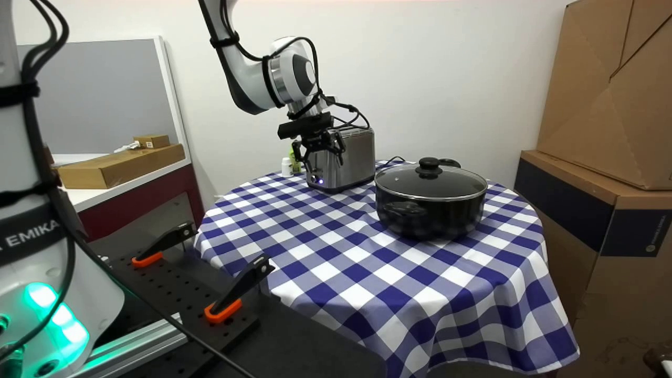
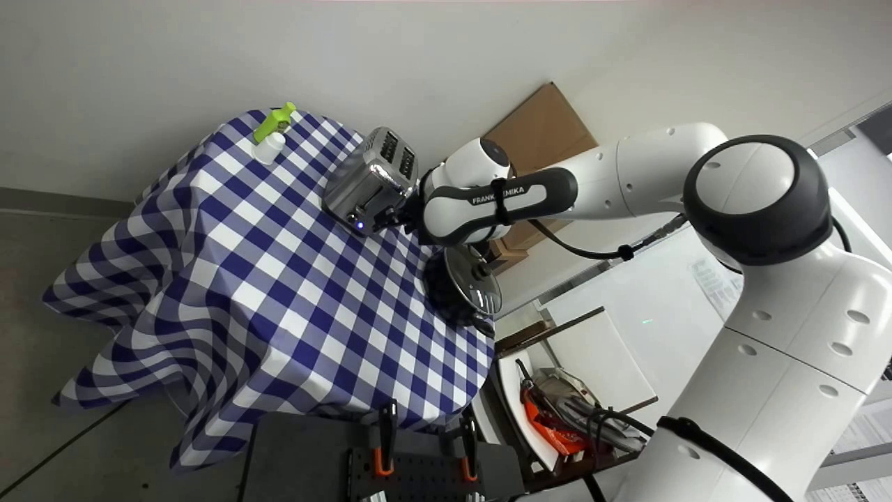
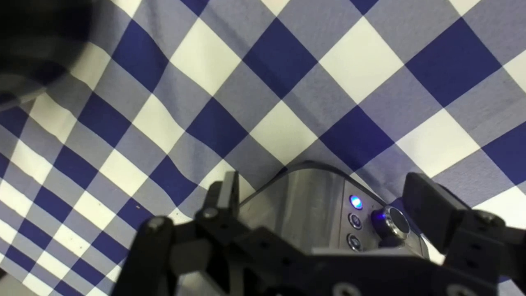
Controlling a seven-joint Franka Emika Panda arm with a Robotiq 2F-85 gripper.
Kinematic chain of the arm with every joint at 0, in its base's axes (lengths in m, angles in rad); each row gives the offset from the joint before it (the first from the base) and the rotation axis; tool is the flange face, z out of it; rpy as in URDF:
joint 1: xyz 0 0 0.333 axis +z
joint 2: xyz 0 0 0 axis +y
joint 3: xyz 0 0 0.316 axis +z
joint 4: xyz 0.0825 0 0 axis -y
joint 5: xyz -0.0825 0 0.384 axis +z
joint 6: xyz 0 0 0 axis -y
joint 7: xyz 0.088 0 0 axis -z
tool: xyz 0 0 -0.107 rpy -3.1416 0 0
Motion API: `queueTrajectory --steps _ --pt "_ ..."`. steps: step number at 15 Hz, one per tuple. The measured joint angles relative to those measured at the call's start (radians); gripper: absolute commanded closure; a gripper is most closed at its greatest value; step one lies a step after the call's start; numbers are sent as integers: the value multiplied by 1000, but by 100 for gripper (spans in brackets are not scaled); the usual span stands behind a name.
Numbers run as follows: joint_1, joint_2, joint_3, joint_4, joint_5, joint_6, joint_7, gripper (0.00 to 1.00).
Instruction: Release the lever on the toaster upwards.
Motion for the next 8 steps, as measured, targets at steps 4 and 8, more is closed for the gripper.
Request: queueTrajectory --steps 4,8 --pt "64 54 -54 39 0 45 22 0" --pt "109 102 -105 78 1 69 50 0"
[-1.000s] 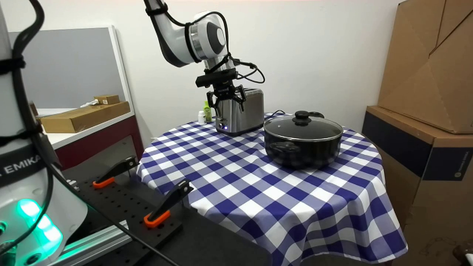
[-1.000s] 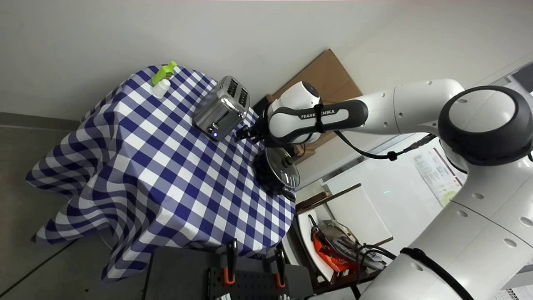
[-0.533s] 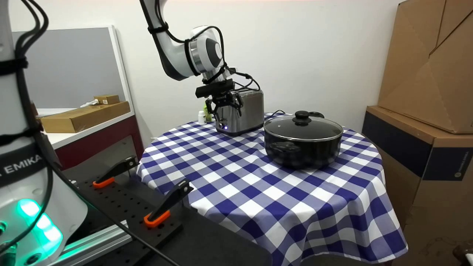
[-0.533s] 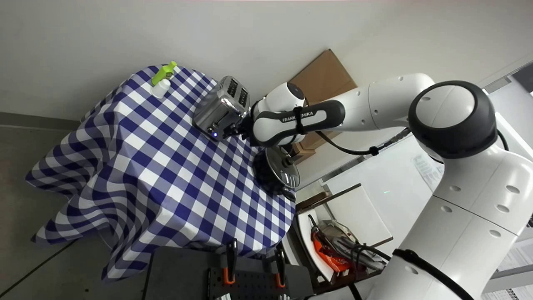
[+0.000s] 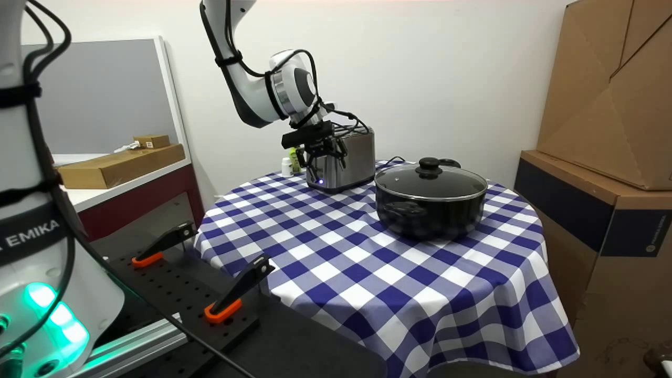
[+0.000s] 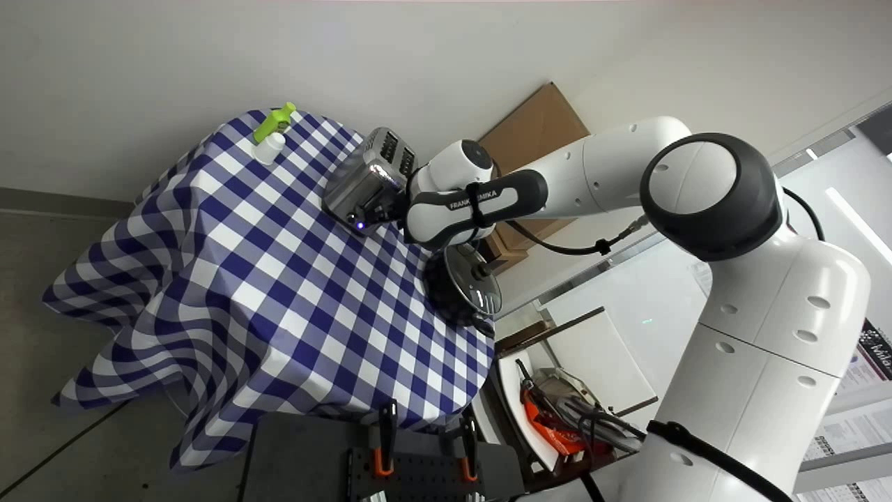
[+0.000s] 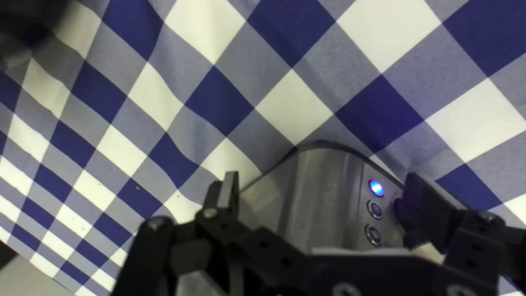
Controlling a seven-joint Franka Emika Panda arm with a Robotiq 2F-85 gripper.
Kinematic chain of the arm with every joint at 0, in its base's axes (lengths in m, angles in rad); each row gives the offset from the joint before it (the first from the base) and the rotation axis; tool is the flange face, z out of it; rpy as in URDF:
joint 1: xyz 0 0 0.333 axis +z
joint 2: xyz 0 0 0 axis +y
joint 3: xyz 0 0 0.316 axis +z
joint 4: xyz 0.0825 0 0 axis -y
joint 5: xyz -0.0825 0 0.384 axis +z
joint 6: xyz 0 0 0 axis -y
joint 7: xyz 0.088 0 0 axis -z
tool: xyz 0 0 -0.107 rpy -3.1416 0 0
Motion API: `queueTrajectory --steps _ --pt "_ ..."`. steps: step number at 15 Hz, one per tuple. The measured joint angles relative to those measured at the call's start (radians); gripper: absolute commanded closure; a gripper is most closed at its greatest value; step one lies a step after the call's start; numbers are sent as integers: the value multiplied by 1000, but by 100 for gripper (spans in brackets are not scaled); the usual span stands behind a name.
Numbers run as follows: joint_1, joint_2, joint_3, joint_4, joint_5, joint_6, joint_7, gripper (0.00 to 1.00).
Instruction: Release the lever on the toaster upwards.
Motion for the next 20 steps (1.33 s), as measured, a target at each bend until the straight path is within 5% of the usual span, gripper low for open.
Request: queueTrajectory --steps 20 --pt "18 100 -31 58 42 55 22 0"
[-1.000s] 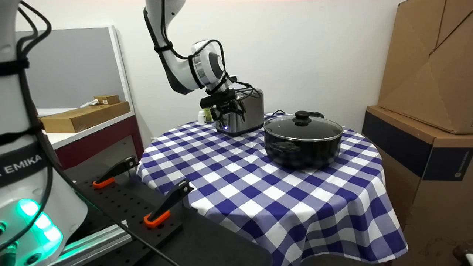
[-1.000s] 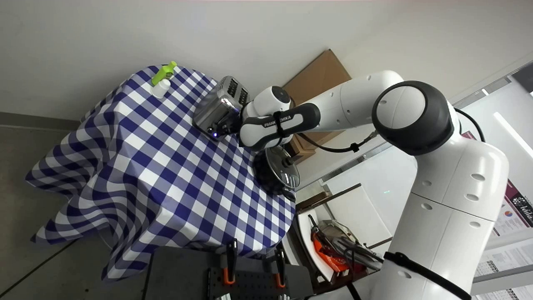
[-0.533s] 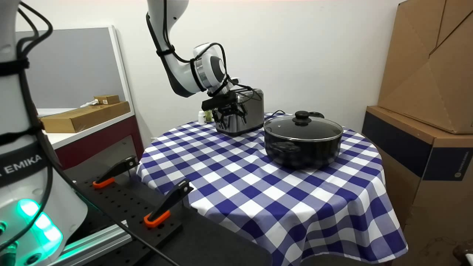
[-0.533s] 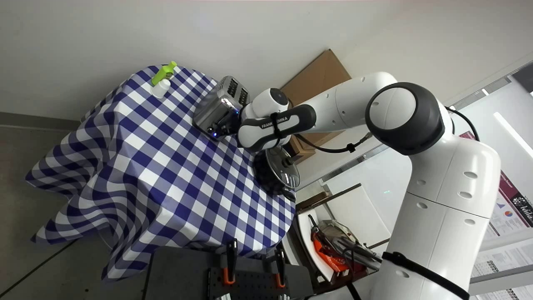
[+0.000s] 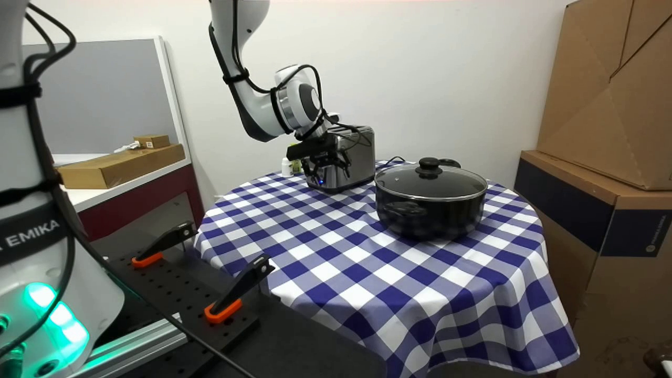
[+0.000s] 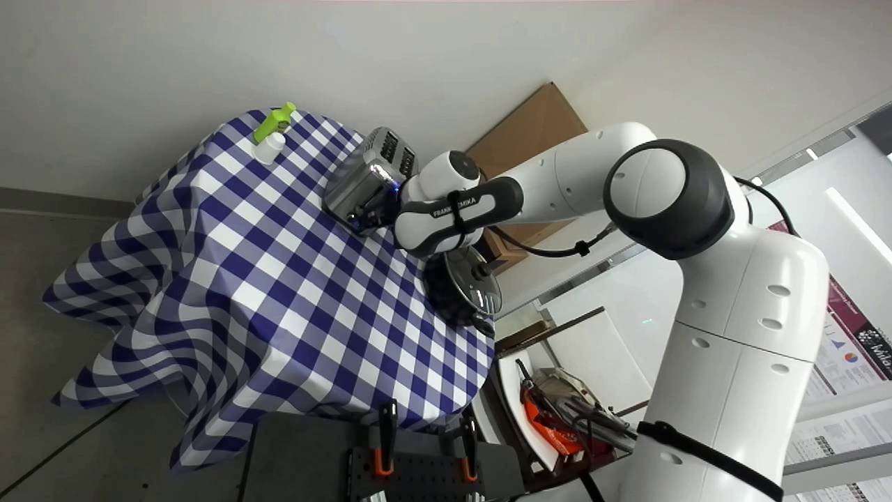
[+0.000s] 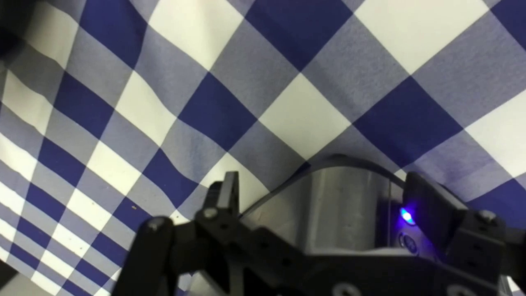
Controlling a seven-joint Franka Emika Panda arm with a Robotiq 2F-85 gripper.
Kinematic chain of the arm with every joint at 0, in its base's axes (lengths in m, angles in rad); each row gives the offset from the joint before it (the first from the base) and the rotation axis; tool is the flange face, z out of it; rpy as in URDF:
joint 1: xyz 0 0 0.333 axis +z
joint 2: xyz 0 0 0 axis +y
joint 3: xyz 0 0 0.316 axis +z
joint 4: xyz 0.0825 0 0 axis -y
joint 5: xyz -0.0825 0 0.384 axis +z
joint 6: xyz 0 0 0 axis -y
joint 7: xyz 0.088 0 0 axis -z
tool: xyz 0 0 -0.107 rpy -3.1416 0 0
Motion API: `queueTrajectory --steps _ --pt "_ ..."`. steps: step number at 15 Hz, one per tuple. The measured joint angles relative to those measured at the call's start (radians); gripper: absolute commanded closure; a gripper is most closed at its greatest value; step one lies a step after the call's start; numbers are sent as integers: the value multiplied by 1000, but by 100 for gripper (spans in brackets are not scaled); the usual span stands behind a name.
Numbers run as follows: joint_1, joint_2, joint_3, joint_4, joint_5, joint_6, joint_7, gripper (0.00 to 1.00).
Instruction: Release the lever on the toaster upwards.
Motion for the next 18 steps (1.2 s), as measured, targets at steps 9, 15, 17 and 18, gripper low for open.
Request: queueTrajectory --steps 9,15,17,18 --pt "17 7 -12 -1 26 58 -3 0" --pt "-124 -69 161 -9 124 -162 -85 0" --pt "-175 -125 204 -25 157 -280 -97 0" --pt "-197 -158 219 -38 174 -334 -99 0"
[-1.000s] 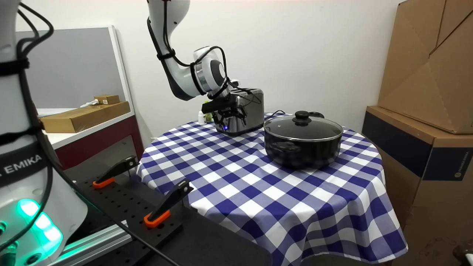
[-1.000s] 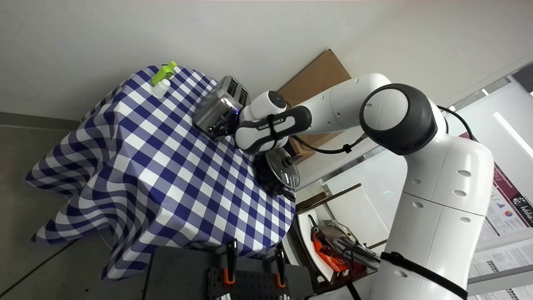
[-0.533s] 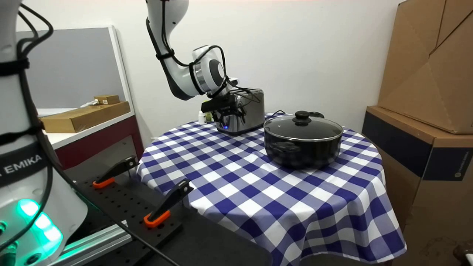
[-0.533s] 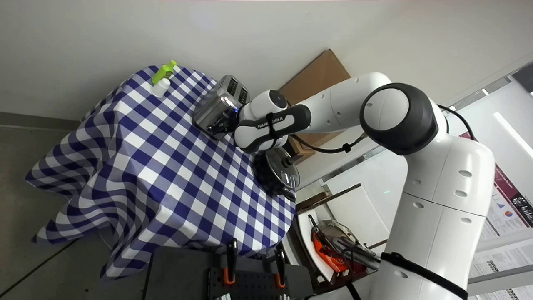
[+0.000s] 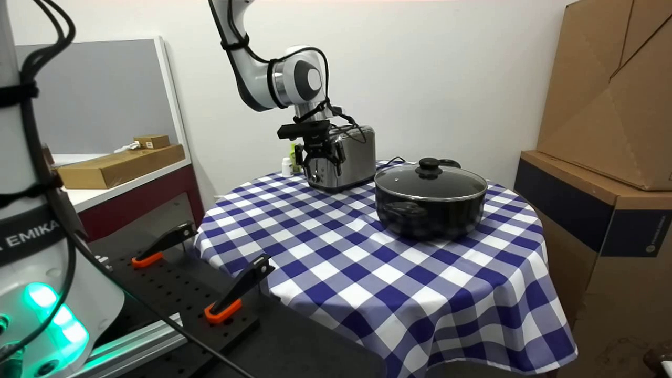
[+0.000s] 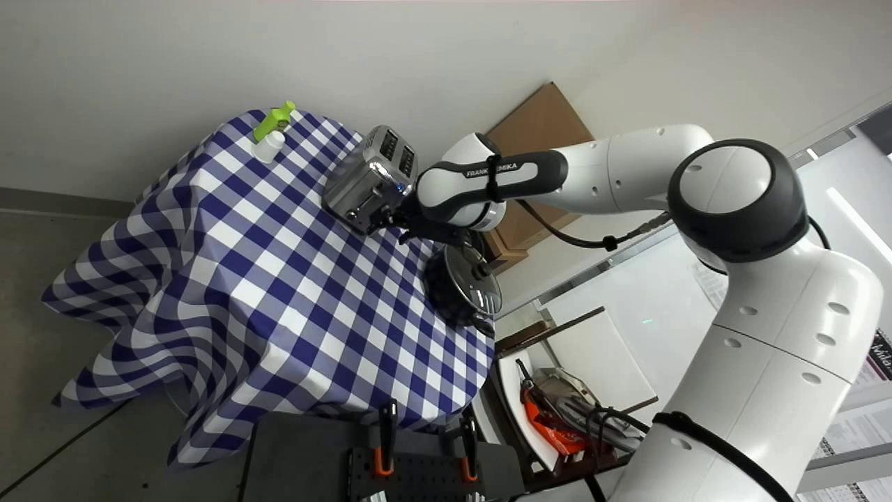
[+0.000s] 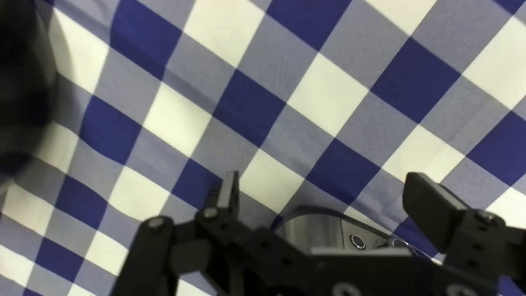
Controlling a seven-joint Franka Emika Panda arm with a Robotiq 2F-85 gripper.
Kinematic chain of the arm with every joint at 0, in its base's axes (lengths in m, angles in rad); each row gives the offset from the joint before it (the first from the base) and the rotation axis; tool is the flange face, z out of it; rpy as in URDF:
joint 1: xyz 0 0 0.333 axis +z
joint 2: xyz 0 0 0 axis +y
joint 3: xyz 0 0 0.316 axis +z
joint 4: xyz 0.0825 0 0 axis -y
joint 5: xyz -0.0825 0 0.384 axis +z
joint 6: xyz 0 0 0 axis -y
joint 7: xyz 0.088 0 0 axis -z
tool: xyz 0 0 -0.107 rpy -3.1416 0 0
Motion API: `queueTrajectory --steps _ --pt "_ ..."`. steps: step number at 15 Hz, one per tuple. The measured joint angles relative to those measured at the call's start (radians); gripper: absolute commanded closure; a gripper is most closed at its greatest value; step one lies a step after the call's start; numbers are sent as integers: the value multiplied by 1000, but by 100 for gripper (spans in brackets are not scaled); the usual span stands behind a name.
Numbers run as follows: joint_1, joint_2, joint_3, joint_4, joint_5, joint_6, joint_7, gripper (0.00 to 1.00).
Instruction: Release the lever on the toaster upwards.
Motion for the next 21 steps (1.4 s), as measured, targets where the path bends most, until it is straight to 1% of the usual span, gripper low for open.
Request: queueTrajectory --steps 3,7,10,13,17,19,21 --pt "-59 -120 35 -61 56 -129 -6 0" --pt "-147 -305 97 -176 204 -289 -91 0" --pt "-186 -443 102 -250 269 -425 -159 0" --pt "-206 -579 78 -309 264 -553 -187 0" --pt "-213 -743 45 -363 216 -695 -202 0" --pt "-212 -807 39 -377 201 -751 -206 0" --pt "-212 -828 39 -380 201 -757 -206 0"
